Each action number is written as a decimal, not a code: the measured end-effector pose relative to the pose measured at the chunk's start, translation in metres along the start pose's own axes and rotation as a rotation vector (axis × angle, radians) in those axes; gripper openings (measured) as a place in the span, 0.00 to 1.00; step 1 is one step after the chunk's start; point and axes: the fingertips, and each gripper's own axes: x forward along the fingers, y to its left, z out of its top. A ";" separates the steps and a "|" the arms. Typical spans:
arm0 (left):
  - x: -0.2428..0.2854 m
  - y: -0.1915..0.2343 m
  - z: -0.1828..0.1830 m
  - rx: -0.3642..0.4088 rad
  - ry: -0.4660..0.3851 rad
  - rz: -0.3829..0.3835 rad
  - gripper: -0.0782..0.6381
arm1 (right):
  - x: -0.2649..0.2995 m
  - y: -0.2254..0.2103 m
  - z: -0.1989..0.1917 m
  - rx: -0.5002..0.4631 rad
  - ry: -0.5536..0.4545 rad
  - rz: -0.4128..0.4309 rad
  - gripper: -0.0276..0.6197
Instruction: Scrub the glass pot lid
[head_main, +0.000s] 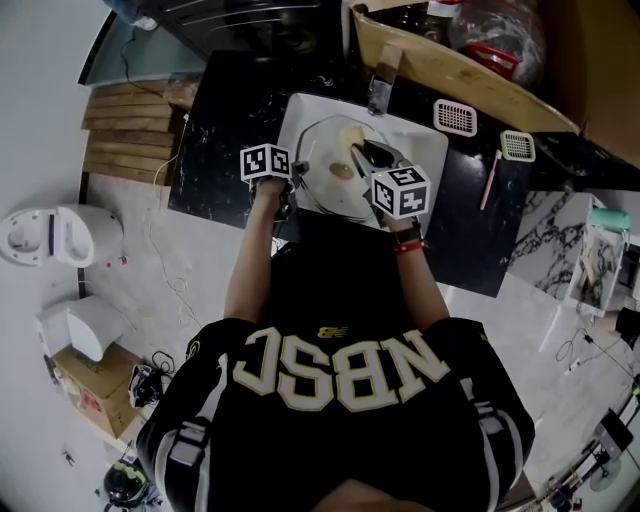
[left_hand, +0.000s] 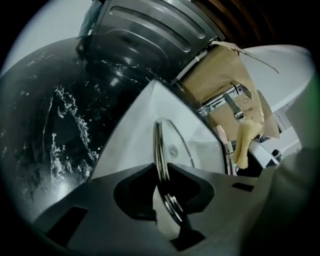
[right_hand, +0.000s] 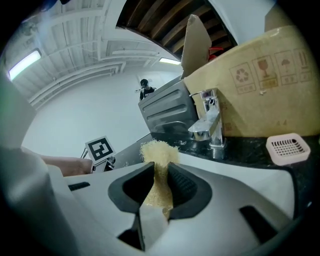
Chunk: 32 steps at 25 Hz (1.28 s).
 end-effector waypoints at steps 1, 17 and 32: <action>-0.001 0.000 0.002 -0.004 -0.007 -0.011 0.22 | 0.001 0.002 -0.001 -0.001 0.002 0.007 0.18; -0.083 0.008 0.062 0.069 -0.198 0.048 0.21 | 0.060 0.035 0.000 -0.071 0.002 0.127 0.18; -0.097 0.005 0.060 0.072 -0.300 0.007 0.22 | 0.172 0.092 0.007 -0.337 0.017 0.235 0.16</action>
